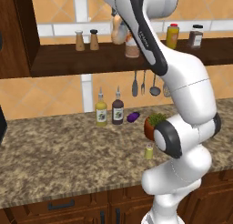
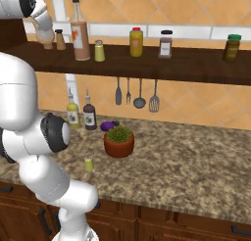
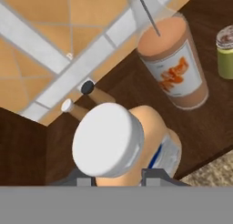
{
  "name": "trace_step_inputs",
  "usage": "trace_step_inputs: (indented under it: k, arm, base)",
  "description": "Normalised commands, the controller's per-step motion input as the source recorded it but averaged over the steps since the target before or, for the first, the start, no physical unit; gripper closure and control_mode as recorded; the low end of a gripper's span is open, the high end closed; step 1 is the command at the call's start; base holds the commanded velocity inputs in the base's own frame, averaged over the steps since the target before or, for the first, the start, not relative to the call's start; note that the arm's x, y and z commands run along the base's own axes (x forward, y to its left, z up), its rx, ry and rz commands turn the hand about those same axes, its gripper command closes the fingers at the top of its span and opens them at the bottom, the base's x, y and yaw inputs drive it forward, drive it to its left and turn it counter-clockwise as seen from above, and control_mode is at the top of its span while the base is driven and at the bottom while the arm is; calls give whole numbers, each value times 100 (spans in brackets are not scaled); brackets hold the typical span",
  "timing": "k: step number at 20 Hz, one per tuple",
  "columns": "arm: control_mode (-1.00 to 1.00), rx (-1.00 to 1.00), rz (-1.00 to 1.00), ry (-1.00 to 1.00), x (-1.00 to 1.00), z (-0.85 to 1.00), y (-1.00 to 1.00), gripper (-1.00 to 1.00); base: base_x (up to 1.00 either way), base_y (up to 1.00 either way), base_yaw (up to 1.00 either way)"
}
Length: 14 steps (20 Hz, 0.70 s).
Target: Put the shaker and condiment bottle from the counter next to their counterparts in the cabinet.
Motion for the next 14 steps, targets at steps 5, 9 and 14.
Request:
trace_step_inputs:
  k: [5, 9, 14]
  arm:
    - [-100, 0, 0, 0, 0, -33, 11, 100]
    - [-100, 0, 0, 0, 1, -69, 0, 100]
    - [-100, 0, 0, -7, 19, -14, 0, 100]
  base:
    - [0, 0, 0]
    - [0, 0, 0]
    - [0, 0, 0]
